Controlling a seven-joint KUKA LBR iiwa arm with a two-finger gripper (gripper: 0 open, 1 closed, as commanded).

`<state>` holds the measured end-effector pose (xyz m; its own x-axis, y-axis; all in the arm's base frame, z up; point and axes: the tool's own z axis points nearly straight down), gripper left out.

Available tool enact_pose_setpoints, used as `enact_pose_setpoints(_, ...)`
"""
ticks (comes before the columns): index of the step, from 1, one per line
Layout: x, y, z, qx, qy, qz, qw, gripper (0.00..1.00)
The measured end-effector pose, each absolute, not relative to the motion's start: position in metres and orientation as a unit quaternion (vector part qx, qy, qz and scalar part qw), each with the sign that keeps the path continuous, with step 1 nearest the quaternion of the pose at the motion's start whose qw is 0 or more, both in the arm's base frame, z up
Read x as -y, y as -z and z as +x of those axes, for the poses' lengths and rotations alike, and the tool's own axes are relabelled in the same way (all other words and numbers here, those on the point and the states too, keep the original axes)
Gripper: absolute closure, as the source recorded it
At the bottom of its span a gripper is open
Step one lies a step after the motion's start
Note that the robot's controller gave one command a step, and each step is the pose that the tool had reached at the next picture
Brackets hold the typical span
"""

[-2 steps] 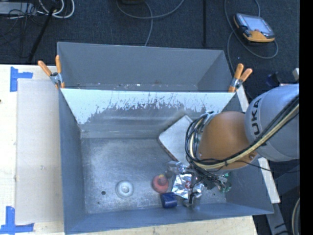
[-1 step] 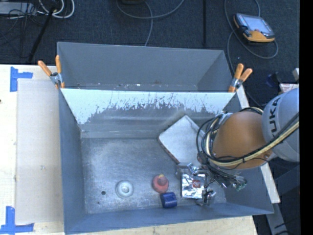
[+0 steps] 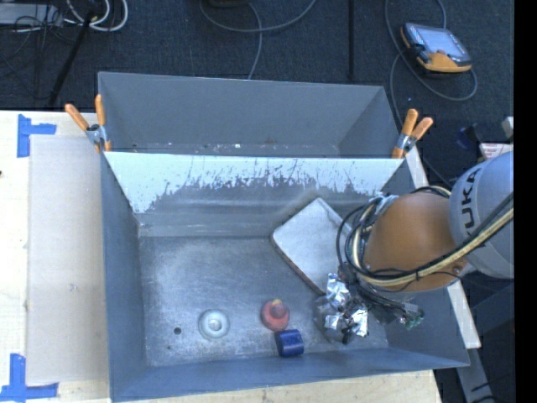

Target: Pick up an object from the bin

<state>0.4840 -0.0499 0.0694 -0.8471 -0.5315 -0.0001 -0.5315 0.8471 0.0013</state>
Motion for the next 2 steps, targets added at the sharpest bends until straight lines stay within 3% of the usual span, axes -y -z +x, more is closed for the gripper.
enact_pose_setpoints(1,0.050,-0.071,0.487,0.961,0.000,0.277,-0.005,0.00)
enact_pose_setpoints(2,0.080,-0.070,0.500,0.988,0.000,0.155,-0.001,0.00)
